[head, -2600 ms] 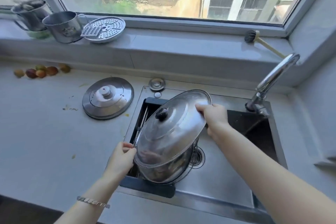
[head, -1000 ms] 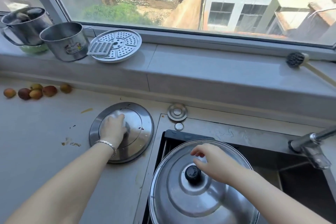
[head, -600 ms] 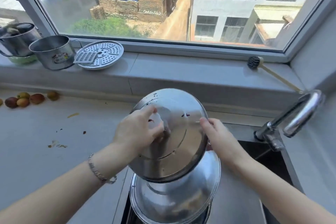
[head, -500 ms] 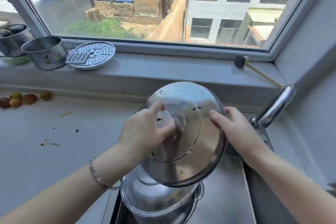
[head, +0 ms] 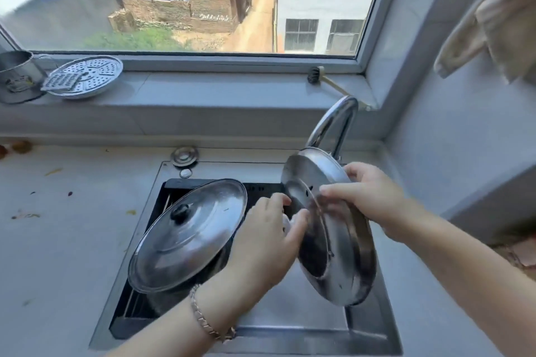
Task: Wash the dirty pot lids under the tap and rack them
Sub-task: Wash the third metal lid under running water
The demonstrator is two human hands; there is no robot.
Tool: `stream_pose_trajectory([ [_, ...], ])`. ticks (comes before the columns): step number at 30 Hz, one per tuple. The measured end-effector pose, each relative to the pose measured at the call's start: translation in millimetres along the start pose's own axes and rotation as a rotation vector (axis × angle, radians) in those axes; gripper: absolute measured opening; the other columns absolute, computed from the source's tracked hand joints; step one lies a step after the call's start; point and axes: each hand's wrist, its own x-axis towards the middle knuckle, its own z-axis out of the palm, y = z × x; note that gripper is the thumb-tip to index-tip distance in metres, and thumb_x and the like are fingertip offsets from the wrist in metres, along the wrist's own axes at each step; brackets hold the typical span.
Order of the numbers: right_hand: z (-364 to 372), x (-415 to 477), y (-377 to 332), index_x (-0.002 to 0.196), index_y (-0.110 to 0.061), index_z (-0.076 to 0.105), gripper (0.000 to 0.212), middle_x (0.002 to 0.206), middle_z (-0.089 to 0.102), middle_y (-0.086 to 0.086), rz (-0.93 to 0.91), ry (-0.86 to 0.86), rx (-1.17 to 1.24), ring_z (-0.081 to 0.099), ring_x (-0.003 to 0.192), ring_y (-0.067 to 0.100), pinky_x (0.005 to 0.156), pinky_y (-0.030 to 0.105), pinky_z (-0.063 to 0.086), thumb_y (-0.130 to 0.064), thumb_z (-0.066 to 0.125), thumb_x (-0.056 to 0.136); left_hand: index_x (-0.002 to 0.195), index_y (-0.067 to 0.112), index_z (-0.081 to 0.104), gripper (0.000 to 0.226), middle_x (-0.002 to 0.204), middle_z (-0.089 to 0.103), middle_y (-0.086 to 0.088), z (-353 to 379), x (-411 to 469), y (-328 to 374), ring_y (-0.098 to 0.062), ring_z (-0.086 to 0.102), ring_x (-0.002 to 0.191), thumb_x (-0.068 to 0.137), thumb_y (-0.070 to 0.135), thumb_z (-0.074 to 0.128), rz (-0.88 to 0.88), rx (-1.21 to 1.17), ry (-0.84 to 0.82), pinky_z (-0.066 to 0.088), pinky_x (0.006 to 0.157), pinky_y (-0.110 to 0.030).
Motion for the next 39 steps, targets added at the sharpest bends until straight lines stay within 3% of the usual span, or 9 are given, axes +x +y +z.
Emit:
stream_pose_trajectory([
  [6,24.5,22.7,56.6,0.077,-0.014,0.047,0.018,0.07,0.051,-0.001,0.136,0.012,-0.063,0.048,0.061,0.013,0.055,0.025,0.038,-0.019,0.064,0.082,0.119,0.026,0.042,0.083,0.115,0.047,0.01,42.3,-22.8,10.2,-0.01,0.044,0.113,0.059,0.078,0.019,-0.064,0.226,-0.169,0.038,0.09,-0.024],
  [10,38.3,34.9,68.8,0.087,-0.013,0.05,0.016,0.083,0.059,0.004,0.185,0.027,0.123,0.062,0.083,0.024,0.078,0.039,0.049,-0.022,0.061,0.082,0.116,0.023,0.044,0.043,0.111,0.05,0.003,63.2,-10.6,7.2,-0.017,0.048,0.11,0.085,0.054,0.044,-0.168,0.223,-0.154,0.039,0.086,-0.027],
  [14,44.5,47.5,63.0,0.096,-0.011,0.054,0.023,0.094,0.064,0.01,0.123,-0.075,0.245,0.064,0.093,0.022,0.085,0.036,0.053,-0.032,0.056,0.089,0.106,0.019,0.047,0.029,0.105,0.055,0.0,63.5,13.4,-8.2,-0.022,0.053,0.102,0.094,0.043,0.037,-0.195,0.201,-0.024,0.042,0.081,-0.033],
  [16,40.3,60.6,62.6,0.09,-0.012,0.058,0.024,0.098,0.066,0.013,0.133,-0.135,0.336,0.066,0.095,0.024,0.083,0.036,0.056,-0.034,0.05,0.094,0.096,0.016,0.047,0.025,0.095,0.06,-0.004,59.1,29.2,-20.0,-0.029,0.057,0.096,0.098,0.036,0.032,-0.257,0.089,0.031,0.043,0.078,-0.038],
  [21,12.3,111.4,96.6,0.092,-0.004,0.06,0.042,0.073,0.053,0.006,0.411,0.17,0.278,0.056,0.062,0.021,0.066,0.033,0.054,-0.045,0.053,0.088,0.075,0.013,0.042,0.034,0.072,0.051,-0.003,36.7,63.2,-35.8,-0.032,0.05,0.079,0.1,0.033,0.029,-0.386,-0.072,0.153,0.033,0.066,-0.036],
  [25,3.8,147.9,117.3,0.085,-0.007,0.051,0.05,0.072,0.05,0.01,0.598,0.108,0.238,0.053,0.059,0.021,0.057,0.028,0.051,-0.057,0.052,0.084,0.068,0.015,0.039,0.038,0.067,0.049,0.0,23.9,78.5,-36.9,-0.026,0.045,0.07,0.1,0.033,0.03,-0.382,-0.078,0.206,0.029,0.063,-0.035],
  [30,10.2,183.1,124.6,0.112,-0.012,0.052,0.034,0.066,0.049,0.007,0.6,0.152,0.125,0.048,0.05,0.017,0.045,0.022,0.045,-0.038,0.042,0.093,0.079,0.008,0.047,0.036,0.069,0.052,0.001,17.1,90.5,-48.6,-0.027,0.047,0.074,0.1,0.034,0.033,-0.396,-0.05,0.229,0.029,0.063,-0.034],
  [34,11.8,194.1,131.8,0.142,-0.021,0.031,0.051,0.066,0.042,0.004,0.634,0.124,0.064,0.038,0.051,0.015,0.042,0.022,0.029,-0.015,0.033,0.092,0.066,0.012,0.038,0.04,0.065,0.044,0.001,14.6,98.7,-57.7,-0.023,0.04,0.068,0.099,0.034,0.033,-0.424,-0.066,0.218,0.026,0.063,-0.034],
  [39,9.4,198.5,144.1,0.13,0.006,0.044,0.04,0.078,0.048,0.009,0.514,0.104,-0.144,0.042,0.06,0.017,0.052,0.023,0.03,-0.011,0.032,0.097,0.061,0.013,0.034,0.045,0.062,0.039,0.0,15.5,102.9,-63.0,-0.023,0.037,0.066,0.099,0.036,0.031,-0.492,-0.17,0.206,0.028,0.066,-0.033],
])
